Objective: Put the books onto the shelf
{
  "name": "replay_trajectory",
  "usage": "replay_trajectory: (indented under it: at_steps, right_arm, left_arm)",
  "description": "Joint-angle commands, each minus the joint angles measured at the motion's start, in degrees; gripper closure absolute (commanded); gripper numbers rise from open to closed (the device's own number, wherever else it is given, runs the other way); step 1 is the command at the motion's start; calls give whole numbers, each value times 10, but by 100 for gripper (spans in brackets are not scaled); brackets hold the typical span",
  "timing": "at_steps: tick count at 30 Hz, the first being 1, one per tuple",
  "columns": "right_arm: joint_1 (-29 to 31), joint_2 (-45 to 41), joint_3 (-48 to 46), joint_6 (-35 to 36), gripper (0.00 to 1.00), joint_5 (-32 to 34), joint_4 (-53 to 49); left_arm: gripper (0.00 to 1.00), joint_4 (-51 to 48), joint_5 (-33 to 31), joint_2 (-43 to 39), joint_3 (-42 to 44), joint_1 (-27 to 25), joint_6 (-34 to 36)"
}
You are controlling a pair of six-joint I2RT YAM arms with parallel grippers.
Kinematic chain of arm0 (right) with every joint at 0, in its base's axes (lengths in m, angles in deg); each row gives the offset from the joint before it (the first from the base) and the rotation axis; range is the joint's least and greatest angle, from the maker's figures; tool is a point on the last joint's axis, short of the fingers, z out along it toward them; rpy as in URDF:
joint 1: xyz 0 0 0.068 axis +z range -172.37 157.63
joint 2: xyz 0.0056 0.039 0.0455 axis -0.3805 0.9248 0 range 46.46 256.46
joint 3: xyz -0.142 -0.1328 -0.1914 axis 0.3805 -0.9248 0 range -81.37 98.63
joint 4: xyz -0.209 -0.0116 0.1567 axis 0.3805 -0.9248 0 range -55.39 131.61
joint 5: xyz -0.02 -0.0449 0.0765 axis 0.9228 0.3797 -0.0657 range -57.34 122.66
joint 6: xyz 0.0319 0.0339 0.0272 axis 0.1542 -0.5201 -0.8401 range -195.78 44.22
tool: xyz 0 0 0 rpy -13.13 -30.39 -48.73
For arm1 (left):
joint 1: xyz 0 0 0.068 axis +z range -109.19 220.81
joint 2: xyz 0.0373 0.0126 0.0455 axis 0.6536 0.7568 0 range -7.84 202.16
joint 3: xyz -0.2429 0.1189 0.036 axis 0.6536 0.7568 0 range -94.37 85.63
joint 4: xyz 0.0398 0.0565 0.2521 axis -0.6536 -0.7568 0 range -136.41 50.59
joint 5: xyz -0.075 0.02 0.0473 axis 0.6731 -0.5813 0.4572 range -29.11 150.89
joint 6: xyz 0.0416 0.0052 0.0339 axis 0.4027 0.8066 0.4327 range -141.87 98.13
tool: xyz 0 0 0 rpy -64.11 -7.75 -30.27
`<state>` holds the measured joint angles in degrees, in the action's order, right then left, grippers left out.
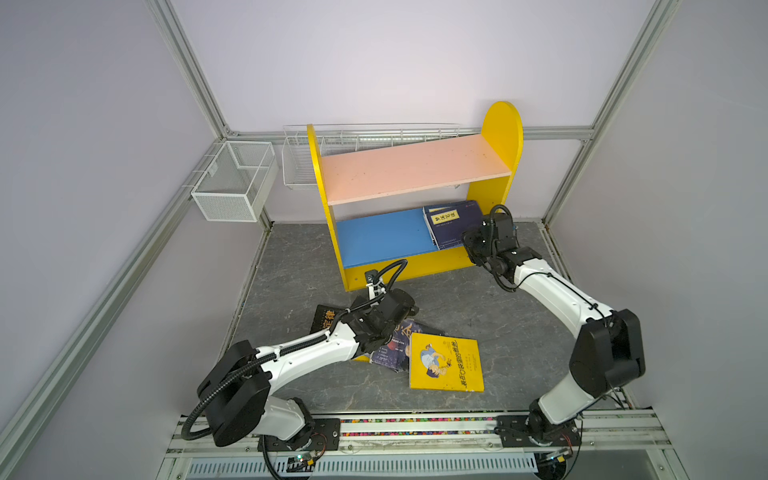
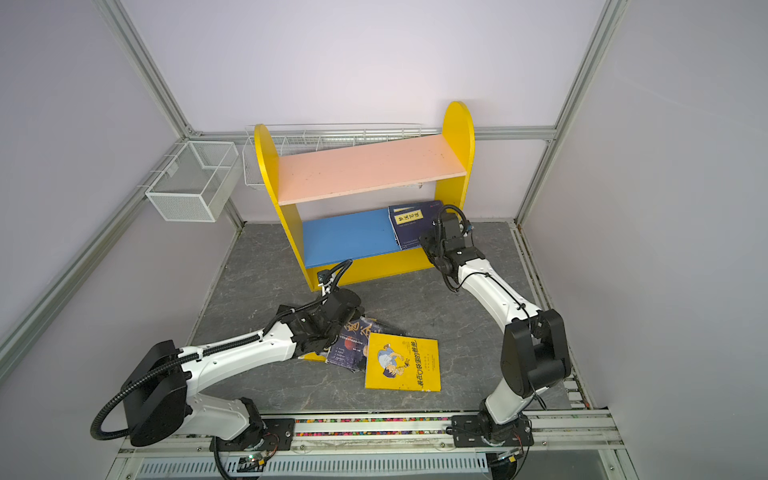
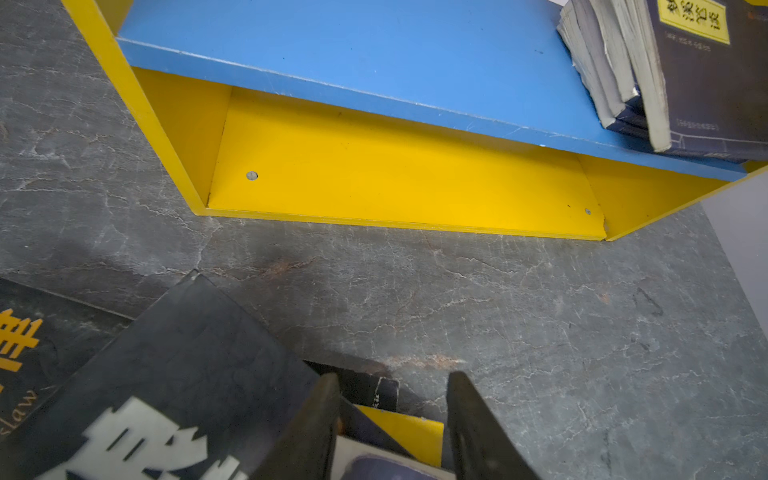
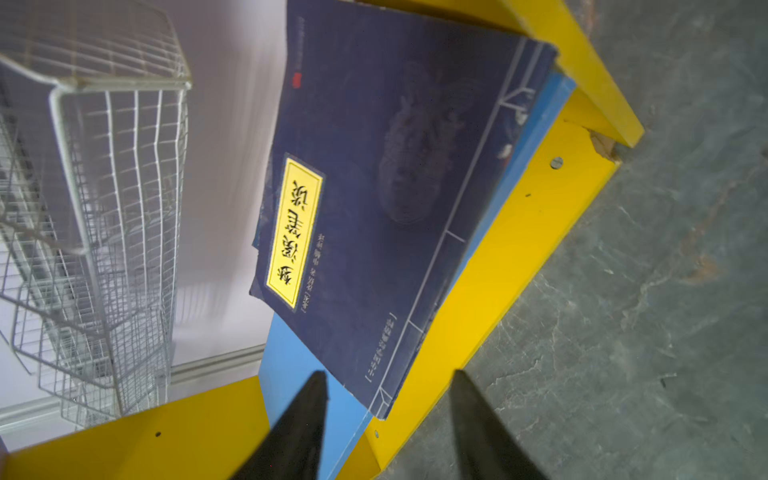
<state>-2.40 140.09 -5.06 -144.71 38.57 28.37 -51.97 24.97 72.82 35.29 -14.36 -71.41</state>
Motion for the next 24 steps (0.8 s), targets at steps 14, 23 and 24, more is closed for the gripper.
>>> replay_trajectory:
  at_steps: [14, 23, 24]
  right_arm:
    - [3, 49, 53, 205, 93, -32, -121]
    - [2, 105, 121, 209, 94, -49, -133]
    - [2, 109, 126, 209, 93, -48, -134]
  left_arm:
    - [55, -13, 4, 11, -4, 4, -18]
    - [55, -17, 1, 8, -2, 5, -19]
    - [55, -18, 1, 8, -2, 5, -19]
